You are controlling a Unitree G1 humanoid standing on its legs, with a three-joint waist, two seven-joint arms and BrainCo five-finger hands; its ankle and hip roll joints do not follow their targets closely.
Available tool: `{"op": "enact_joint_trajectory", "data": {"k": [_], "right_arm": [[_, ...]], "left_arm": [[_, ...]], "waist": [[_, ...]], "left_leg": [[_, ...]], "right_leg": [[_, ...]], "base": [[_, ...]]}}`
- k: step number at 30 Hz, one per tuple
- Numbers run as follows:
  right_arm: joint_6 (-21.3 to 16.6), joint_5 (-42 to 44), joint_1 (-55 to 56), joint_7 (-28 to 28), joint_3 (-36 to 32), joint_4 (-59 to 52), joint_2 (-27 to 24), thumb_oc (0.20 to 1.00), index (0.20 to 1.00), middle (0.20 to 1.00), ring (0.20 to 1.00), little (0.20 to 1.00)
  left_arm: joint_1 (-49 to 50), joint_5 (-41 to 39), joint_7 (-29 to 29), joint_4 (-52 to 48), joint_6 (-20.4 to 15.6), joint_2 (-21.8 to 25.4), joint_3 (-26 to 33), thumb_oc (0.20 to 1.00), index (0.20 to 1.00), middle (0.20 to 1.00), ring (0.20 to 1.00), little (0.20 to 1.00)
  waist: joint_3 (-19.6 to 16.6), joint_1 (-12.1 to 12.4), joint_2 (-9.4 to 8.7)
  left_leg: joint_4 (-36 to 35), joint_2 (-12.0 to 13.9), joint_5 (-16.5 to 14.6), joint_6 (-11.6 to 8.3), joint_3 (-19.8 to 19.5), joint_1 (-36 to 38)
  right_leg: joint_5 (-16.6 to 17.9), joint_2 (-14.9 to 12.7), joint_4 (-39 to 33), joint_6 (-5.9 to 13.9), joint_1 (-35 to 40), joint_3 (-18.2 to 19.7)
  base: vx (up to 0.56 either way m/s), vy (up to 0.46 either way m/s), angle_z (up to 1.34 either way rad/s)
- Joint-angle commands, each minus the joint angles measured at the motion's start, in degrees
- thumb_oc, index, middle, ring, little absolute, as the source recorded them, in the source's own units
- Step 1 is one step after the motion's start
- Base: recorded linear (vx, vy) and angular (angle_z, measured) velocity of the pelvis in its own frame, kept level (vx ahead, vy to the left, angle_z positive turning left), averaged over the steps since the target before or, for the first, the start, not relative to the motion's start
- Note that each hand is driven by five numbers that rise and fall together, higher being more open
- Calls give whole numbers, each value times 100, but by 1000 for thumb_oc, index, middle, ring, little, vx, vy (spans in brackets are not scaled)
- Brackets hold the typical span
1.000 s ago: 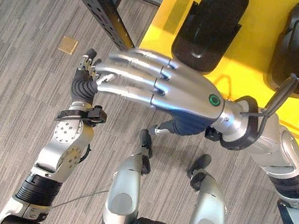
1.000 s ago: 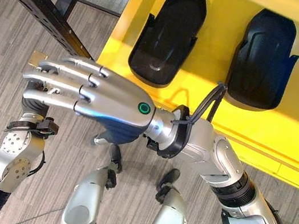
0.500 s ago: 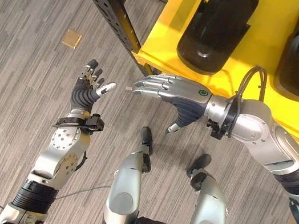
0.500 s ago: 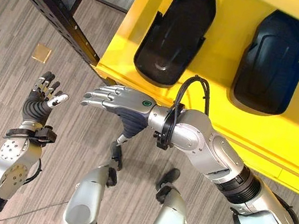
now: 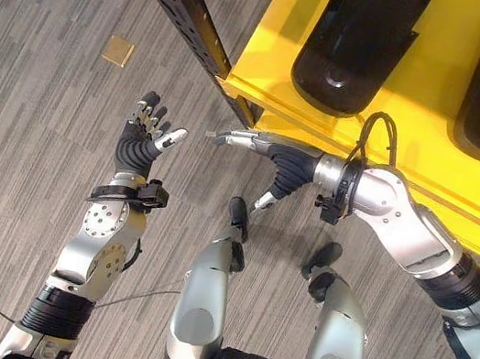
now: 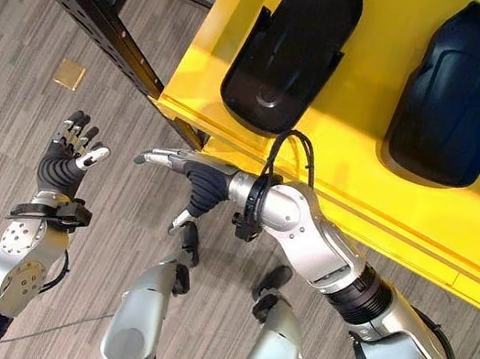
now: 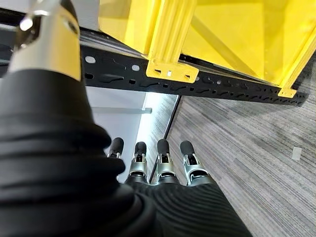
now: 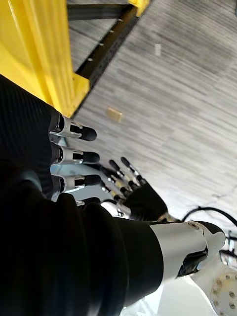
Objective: Move parts from the plastic box to the shelf.
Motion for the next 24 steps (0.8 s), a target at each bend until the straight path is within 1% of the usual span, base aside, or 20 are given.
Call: {"op": "enact_joint_trajectory", "data": {"k": [1,4,13,24], "right_arm": [[-105,-448,-215,-269,-194,-372,149,1000,1000,1000,1000,1000],[73,-634,-264,-421,-358,-279,115,1000,1000,1000,1000,1000],[-157,-1197,-381,-553,-719,-254,-47,1000,1000,1000,1000,1000],[144,-1265,-566,-831,-948,60,-225,1000,1000,1000,1000,1000]], "left_arm": [[111,27,-46,-415,-424,209,-168,1000,1000,1000,1000,1000],[81,66,25,-378,-476,159,-201,1000,1000,1000,1000,1000],[34,154,24,-380,-384,76,-118,1000,1000,1000,1000,1000],[-37,147,-10,-339,-312,71,-33,1000,1000,1000,1000,1000]], "waist": [[-156,52,-66],[-156,21,-48],[-156,-10,-40],[-156,-16,8]], "left_leg": [[295,442,-600,-633,278,101],[329,465,-604,-624,281,52],[312,461,-580,-628,261,-8],[339,468,-569,-630,207,-70]], "right_leg": [[-123,-165,-89,527,-314,-25],[-149,-159,-27,512,-377,10],[-141,-162,27,502,-479,47],[-160,-168,121,494,-578,100]], "base": [[0,0,0],[1,8,1],[6,6,2],[0,0,0]]}}
